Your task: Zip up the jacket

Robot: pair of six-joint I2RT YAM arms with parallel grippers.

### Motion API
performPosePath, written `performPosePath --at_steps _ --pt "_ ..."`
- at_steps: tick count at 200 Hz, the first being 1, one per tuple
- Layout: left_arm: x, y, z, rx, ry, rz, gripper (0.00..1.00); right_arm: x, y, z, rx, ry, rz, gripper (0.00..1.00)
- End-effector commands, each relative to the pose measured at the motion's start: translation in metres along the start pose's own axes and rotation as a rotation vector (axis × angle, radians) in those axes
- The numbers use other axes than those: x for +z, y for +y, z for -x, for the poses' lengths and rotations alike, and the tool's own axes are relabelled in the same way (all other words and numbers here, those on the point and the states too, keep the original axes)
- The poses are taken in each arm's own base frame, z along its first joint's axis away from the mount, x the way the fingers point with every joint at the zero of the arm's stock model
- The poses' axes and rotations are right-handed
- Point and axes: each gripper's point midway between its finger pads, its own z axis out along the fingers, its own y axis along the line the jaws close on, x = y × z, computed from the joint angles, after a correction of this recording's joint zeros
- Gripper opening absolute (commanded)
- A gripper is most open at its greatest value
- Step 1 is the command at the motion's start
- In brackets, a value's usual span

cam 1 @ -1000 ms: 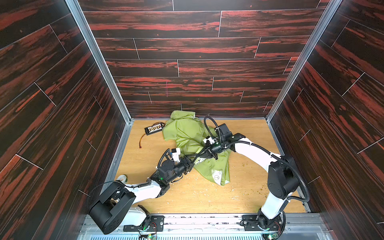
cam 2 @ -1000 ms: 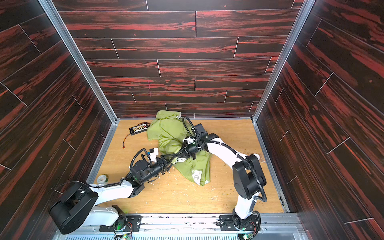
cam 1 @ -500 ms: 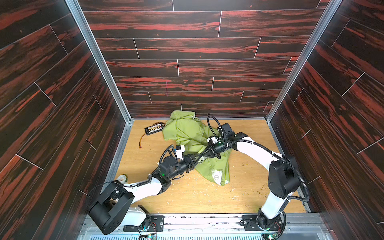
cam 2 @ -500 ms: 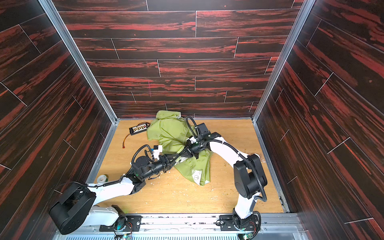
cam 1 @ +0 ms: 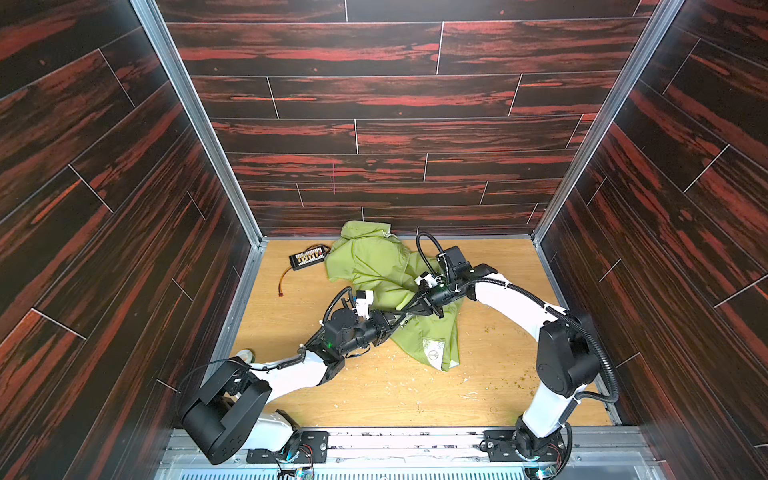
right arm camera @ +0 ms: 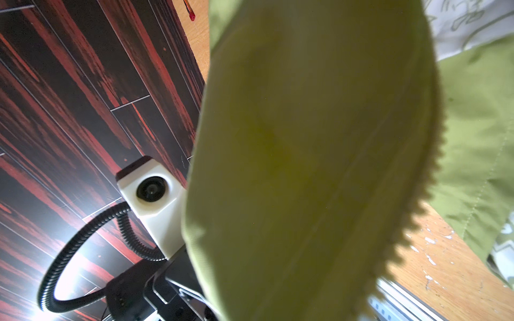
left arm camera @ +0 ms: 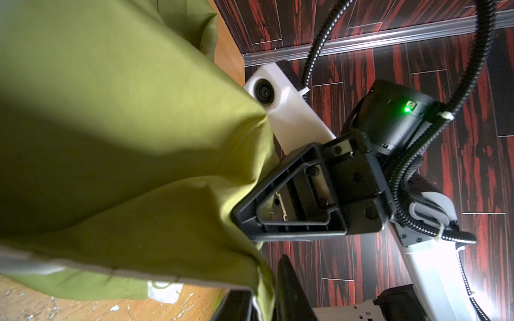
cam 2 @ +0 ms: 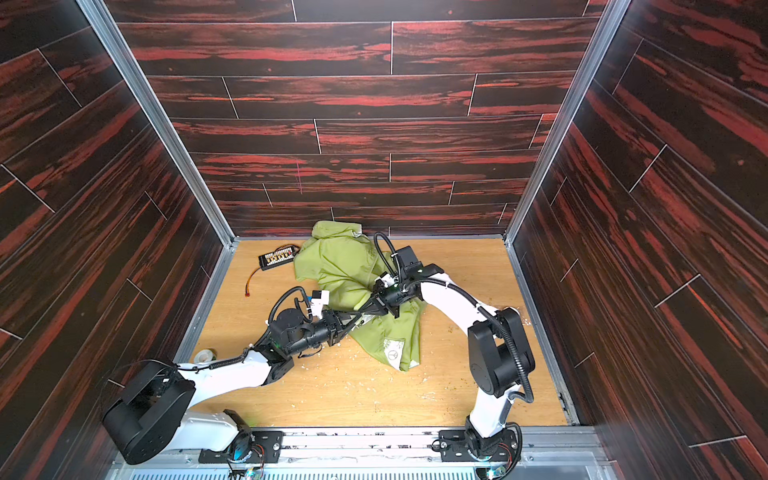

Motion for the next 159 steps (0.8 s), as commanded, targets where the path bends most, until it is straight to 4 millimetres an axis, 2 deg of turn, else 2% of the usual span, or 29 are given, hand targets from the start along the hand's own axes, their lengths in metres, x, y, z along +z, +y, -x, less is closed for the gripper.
performPosePath --at_steps 1,26,40,60,99,121,159 --pt "0.006 -0.004 -0.005 0.024 0.043 0.004 0.20 -0.010 0.010 -0.002 -0.032 -0.013 0.008 0.00" --pt "0.007 0.004 -0.007 0.019 0.055 0.029 0.34 -0.012 0.013 -0.003 -0.041 -0.016 0.007 0.00" --pt "0.008 0.007 -0.008 0.017 0.061 0.036 0.38 -0.013 0.013 -0.003 -0.042 -0.019 0.006 0.00" --pt "0.008 0.006 -0.008 0.020 0.065 0.035 0.38 -0.013 0.013 -0.003 -0.041 -0.018 0.005 0.00" --pt "0.008 0.009 -0.011 0.027 0.083 0.049 0.29 -0.014 0.013 -0.003 -0.042 -0.023 0.002 0.00" --pt "0.007 0.011 -0.012 0.024 0.082 0.053 0.29 -0.014 0.012 -0.003 -0.042 -0.025 -0.002 0.00" --pt "0.006 0.011 -0.007 0.035 0.056 0.074 0.41 -0.015 0.010 -0.005 -0.042 -0.026 -0.012 0.00"
